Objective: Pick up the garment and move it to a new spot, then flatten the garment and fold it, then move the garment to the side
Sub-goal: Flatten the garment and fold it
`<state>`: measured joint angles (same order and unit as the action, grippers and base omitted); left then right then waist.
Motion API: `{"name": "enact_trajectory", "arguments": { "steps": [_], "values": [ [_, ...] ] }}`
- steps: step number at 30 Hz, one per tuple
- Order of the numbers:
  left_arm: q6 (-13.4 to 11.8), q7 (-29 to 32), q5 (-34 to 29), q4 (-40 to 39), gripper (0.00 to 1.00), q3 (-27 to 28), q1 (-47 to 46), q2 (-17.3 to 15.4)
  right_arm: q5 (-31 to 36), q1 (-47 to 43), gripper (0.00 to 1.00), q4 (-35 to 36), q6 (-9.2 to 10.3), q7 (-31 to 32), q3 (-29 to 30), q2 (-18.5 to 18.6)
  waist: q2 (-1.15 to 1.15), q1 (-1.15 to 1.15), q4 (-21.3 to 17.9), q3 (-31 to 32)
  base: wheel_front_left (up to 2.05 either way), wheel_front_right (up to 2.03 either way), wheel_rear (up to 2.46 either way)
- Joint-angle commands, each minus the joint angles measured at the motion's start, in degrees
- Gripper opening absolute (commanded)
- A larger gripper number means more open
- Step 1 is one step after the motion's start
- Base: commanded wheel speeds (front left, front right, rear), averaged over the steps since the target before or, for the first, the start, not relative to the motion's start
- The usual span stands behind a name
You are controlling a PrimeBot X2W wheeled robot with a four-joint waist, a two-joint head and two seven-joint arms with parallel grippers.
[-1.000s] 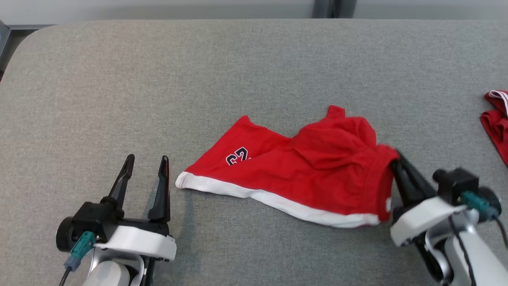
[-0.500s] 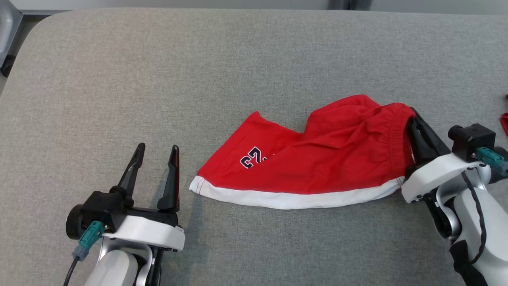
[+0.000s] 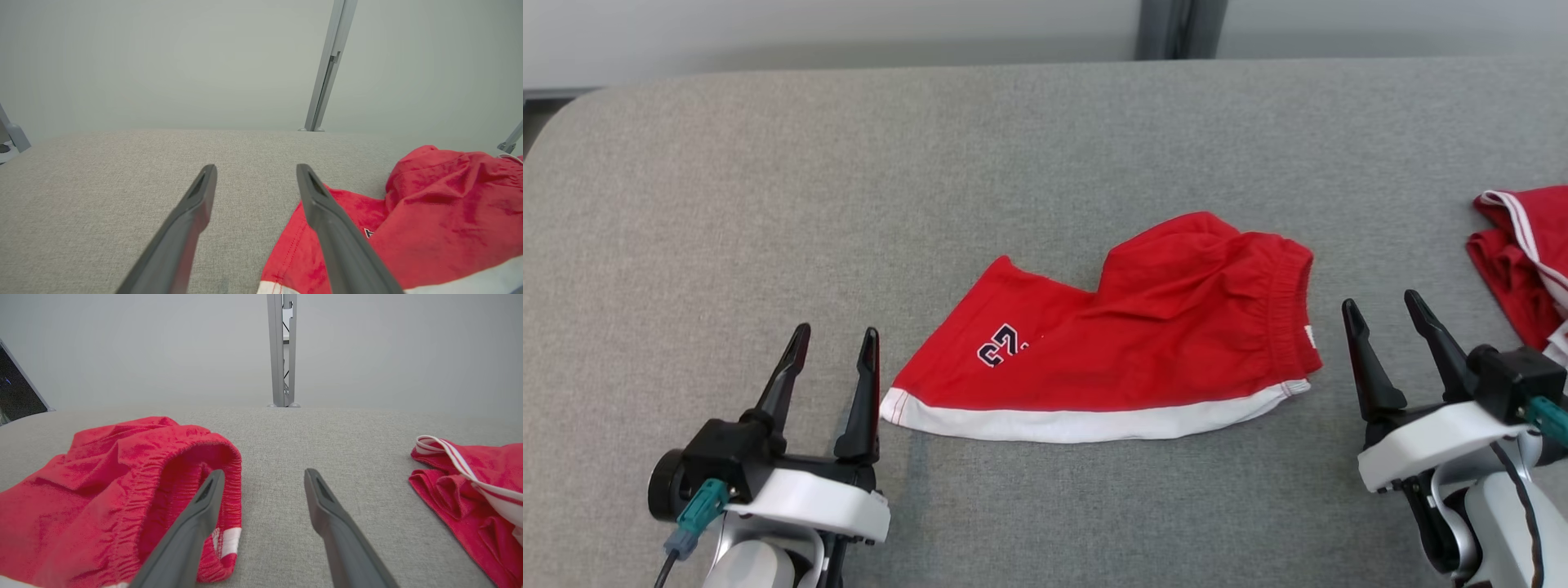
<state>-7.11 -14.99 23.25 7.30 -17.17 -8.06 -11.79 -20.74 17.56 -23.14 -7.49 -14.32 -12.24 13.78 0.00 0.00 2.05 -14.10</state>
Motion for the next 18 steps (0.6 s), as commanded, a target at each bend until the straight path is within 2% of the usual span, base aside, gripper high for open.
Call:
{"name": "enact_trajectory", "arguments": {
  "steps": [1,10,18],
  "values": [
    [0.05,-0.24,-0.24,0.04,1.0,0.42,0.52,-0.4,0.4,-1.19,1.0,1.51,-0.01,-0.52,0.73,-0.35,0.0,0.0,-0.73,1.12,0.0,0.0,0.0],
    [-0.79,0.25,-0.12,0.29,1.0,0.35,4.93,-1.51,4.69,-9.84,1.0,13.99,-0.01,1.37,5.16,-3.69,0.0,0.0,-1.98,5.71,0.0,0.0,0.0],
    [-1.95,2.13,-0.06,-0.74,1.0,-0.04,7.48,-2.39,6.94,-16.26,1.0,21.22,-0.01,5.35,7.7,-5.85,0.0,0.0,-2.36,6.69,0.0,0.0,0.0]
  ]
}}
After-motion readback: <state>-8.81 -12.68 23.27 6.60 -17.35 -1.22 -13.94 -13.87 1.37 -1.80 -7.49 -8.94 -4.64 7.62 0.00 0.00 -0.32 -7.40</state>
